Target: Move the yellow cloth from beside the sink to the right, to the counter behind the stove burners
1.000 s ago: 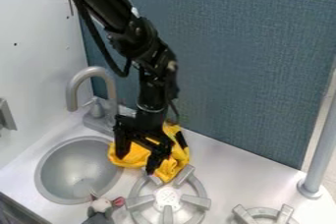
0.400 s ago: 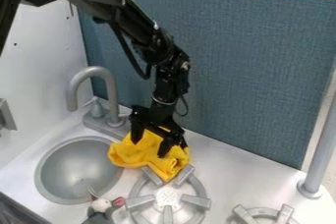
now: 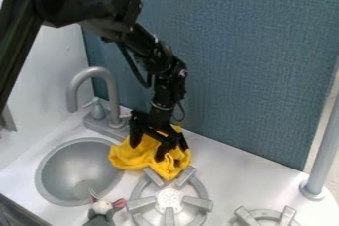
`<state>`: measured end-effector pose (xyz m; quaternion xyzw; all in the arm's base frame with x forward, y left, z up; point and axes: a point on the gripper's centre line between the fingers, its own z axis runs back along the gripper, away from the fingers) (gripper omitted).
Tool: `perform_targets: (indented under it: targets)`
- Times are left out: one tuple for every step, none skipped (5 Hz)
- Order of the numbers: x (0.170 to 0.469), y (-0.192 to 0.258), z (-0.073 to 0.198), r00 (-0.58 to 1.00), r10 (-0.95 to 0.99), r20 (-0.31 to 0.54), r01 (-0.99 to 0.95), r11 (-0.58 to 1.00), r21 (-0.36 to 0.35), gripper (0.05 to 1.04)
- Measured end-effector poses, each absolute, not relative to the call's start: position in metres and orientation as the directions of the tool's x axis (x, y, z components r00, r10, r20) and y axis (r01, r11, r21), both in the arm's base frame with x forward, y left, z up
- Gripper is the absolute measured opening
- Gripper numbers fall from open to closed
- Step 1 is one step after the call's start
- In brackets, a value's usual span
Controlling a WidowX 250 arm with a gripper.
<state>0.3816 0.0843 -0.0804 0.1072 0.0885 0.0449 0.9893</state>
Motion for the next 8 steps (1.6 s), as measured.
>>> perform_targets:
  targets:
    - [0.389,0.093,-0.089,0.984,0.145,-0.107,-0.120,0.971,0.208,1.001]
    - [0.401,0.093,-0.094,0.973,0.233,0.004,-0.229,0.954,0.195,1.001]
    - [0.407,0.087,-0.097,0.953,0.297,0.053,-0.301,0.943,0.140,1.001]
    - [0.420,0.073,-0.094,0.934,0.349,0.071,-0.353,0.934,0.048,1.001]
    - [0.429,0.060,-0.095,0.937,0.344,0.062,-0.343,0.939,-0.028,1.001]
    - [0.449,0.027,-0.092,0.958,0.282,0.055,-0.277,0.957,-0.087,1.001]
    - [0.454,-0.002,-0.089,0.981,0.192,0.039,-0.188,0.978,-0.088,1.001]
    - [0.450,-0.033,-0.090,0.992,0.123,0.027,-0.120,0.987,-0.105,1.001]
